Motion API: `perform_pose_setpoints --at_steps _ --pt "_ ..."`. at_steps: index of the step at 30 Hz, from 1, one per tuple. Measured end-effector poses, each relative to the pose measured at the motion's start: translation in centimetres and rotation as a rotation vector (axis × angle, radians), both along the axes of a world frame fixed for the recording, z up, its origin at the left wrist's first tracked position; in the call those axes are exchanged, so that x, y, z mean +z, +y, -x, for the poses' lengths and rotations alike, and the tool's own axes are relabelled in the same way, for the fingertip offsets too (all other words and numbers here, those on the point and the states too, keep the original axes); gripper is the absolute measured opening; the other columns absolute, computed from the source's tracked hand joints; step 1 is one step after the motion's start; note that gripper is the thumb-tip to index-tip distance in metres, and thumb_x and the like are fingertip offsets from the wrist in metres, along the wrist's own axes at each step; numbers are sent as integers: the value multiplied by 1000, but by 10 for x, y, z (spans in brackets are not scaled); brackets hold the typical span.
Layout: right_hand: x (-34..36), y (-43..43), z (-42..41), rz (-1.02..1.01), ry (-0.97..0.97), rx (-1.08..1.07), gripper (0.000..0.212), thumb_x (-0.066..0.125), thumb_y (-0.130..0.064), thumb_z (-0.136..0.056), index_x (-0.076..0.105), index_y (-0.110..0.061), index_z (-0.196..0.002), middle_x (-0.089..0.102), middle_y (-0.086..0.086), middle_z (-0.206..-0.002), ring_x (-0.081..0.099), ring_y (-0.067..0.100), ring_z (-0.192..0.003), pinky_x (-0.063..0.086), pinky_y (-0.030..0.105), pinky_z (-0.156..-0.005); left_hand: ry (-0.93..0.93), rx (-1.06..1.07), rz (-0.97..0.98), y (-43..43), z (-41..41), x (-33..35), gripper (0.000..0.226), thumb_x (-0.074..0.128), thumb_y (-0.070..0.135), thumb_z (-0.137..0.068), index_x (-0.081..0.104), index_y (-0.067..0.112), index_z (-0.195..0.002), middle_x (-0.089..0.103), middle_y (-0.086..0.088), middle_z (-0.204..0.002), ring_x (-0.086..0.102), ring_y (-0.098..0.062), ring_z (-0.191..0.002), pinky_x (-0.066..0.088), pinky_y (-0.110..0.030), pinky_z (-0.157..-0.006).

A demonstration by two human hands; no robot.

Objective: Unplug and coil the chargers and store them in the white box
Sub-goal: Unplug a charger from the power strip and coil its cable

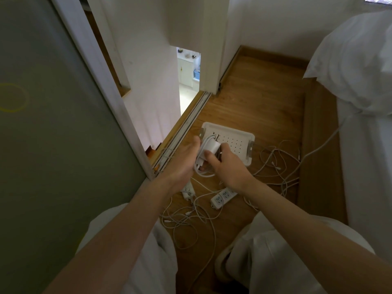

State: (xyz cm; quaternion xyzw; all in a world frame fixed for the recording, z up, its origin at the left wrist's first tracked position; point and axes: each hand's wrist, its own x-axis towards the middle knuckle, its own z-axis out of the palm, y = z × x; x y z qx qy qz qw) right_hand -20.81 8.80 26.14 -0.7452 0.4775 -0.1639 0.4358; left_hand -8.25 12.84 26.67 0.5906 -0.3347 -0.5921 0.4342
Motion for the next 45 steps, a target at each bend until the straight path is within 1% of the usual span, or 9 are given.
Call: perform_pose_setpoints --at_steps 5,11,14,18,23,29,34,39,45 --pt "-9 4 4 82 66 16 29 42 -43 -95 38 -16 -102 63 4 -88 62 16 -69 50 28 -55 13 -63 1 4 1 1 53 21 48 -99 48 18 -134 64 -8 -113 61 -18 -107 48 -37 -97" --pt "-18 10 -2 338 67 -31 42 35 -60 -88 43 -19 -91 57 -2 -72 55 13 -60 45 32 -59 419 157 -126 -1 -6 2 51 40 51 -94 53 11 -123 62 -15 -91 58 -15 -63 48 -22 -55" --pt "-24 11 8 467 42 205 34 27 -52 -92 43 -25 -80 44 -13 -61 39 1 -53 31 26 -72 471 278 -127 -4 -16 3 51 45 52 -91 52 7 -116 52 -2 -59 41 -4 -43 34 -13 -37" --pt "-41 2 34 548 216 486 29 24 -43 -96 40 -28 -77 46 -13 -72 40 6 -68 25 23 -74 401 256 -110 -4 -26 11 47 47 50 -91 53 7 -109 47 2 -48 33 -4 -33 23 -11 -30" --pt "-40 -21 59 220 271 430 30 36 -36 -98 52 -20 -77 52 -8 -76 51 10 -73 37 23 -68 150 57 -78 0 -23 20 46 47 51 -91 59 7 -95 51 5 -47 33 -3 -35 24 -15 -35" --pt "-16 -38 45 309 384 407 32 44 -35 -97 49 -27 -66 57 -2 -62 53 14 -54 40 21 -52 -261 -3 -51 0 -11 23 37 52 48 -89 63 13 -96 58 3 -65 52 -4 -48 34 -12 -36" --pt "-10 -34 43 364 241 310 33 46 -36 -96 48 -30 -64 57 0 -58 54 17 -49 42 23 -46 -135 7 26 -4 -22 29 45 43 46 -94 61 6 -102 50 6 -42 38 -3 -32 27 -13 -35" --pt "-26 -39 63 -24 330 330 26 45 -31 -97 55 -20 -75 54 -2 -71 49 10 -62 38 17 -56 -91 64 19 -4 -37 23 51 42 52 -92 60 4 -93 44 6 -40 32 -4 -34 26 -14 -35" --pt "2 -61 61 314 472 214 28 39 -32 -99 60 -17 -89 57 -7 -68 48 6 -50 34 14 -48 -253 63 1 -4 -26 15 43 54 48 -87 65 11 -106 63 -7 -87 62 -12 -70 45 -15 -48"
